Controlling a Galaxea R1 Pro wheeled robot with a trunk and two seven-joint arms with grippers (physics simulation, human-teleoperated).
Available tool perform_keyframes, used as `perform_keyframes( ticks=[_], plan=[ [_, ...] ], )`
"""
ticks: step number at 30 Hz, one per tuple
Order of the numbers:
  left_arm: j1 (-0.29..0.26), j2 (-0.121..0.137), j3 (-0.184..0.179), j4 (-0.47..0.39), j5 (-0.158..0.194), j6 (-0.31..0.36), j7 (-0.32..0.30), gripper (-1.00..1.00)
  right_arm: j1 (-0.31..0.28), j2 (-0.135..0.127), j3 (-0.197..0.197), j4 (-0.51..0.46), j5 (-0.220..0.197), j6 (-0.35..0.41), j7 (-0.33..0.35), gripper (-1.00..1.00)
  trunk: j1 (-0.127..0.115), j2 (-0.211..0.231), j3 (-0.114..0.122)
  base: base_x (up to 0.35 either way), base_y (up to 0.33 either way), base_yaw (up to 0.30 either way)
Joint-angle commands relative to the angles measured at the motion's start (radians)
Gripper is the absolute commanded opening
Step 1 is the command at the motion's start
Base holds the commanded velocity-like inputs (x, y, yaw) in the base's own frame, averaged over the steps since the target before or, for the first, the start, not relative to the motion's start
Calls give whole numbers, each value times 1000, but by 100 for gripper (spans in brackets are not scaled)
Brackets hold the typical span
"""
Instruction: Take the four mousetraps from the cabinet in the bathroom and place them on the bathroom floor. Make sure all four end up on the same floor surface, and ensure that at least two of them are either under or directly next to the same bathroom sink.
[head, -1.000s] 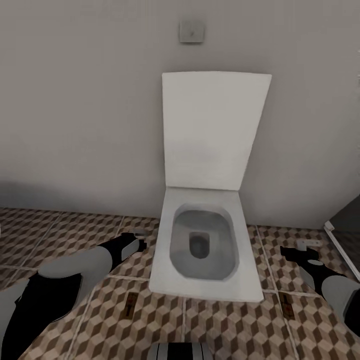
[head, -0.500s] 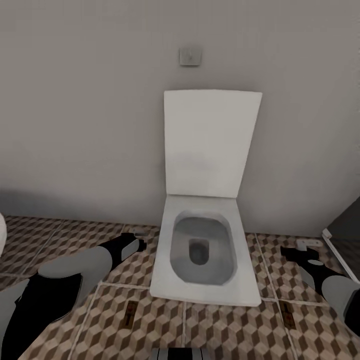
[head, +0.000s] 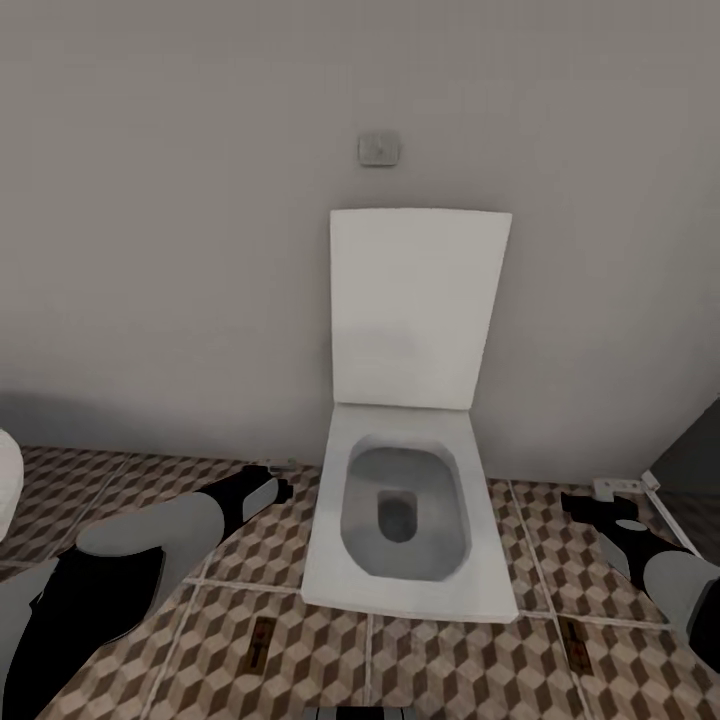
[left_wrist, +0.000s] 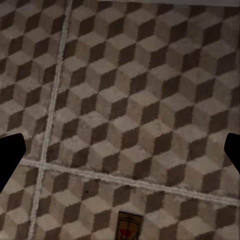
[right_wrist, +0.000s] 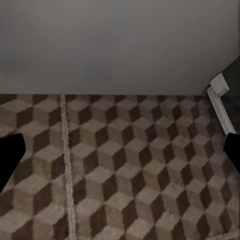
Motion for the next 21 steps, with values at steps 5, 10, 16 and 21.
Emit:
perform_keyframes(
  ticks=[5,10,16,21],
  plan=[
    [-1,2,-4,-4,6,2,6,100,0,0,8,1,-5,-2,-2,100,-19,35,15,0,0,0],
    [2,5,-4,-6,7,1,6,100,0,3,9,1,-5,-2,-2,100,-39,70,31,0,0,0],
    [6,6,-5,-10,5,3,9,100,18,6,9,0,-5,-2,-2,100,-62,112,49,0,0,0],
    [15,6,-5,-11,4,7,11,100,29,5,9,-1,-5,-2,-2,100,-81,147,65,0,0,0]
  ],
)
